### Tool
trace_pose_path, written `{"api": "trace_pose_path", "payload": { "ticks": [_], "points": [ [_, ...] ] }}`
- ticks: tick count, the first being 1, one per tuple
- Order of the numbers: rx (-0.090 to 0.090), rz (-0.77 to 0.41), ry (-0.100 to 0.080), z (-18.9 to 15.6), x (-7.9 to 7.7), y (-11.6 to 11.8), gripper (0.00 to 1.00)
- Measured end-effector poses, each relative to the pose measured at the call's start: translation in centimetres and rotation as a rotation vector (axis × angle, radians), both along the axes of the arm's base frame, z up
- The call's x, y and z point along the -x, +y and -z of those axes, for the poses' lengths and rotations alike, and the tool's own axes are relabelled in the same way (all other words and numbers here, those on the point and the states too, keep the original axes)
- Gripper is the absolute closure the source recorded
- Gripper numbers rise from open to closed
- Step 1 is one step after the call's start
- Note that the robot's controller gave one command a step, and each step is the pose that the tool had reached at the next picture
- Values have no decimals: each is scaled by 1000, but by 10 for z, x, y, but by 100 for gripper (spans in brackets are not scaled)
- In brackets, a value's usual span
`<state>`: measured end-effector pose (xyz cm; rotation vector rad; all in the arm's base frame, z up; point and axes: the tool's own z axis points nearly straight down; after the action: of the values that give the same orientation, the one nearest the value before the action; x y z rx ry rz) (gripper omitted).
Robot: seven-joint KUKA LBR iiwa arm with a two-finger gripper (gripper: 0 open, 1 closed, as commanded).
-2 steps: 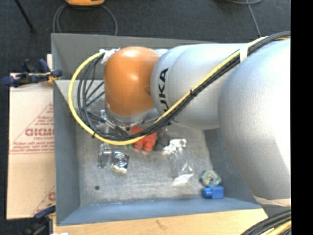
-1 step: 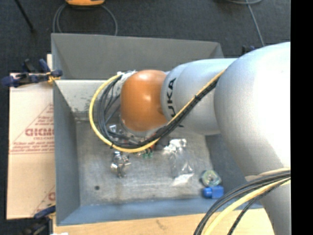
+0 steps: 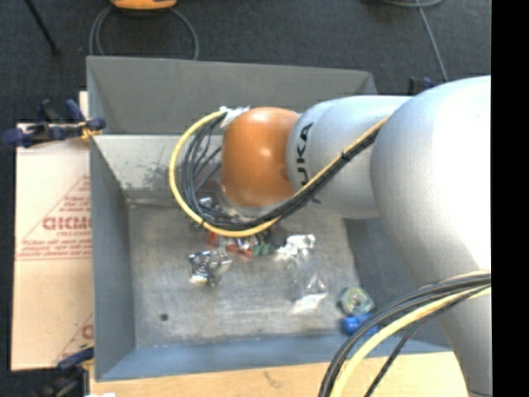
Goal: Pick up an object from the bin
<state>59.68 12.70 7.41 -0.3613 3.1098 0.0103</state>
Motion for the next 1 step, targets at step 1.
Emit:
{"api": "trace_pose_path", "payload": {
  "ticks": [1],
  "points": [
    [-1, 2, -9, -3, -2, 0, 100]
  ]
}}
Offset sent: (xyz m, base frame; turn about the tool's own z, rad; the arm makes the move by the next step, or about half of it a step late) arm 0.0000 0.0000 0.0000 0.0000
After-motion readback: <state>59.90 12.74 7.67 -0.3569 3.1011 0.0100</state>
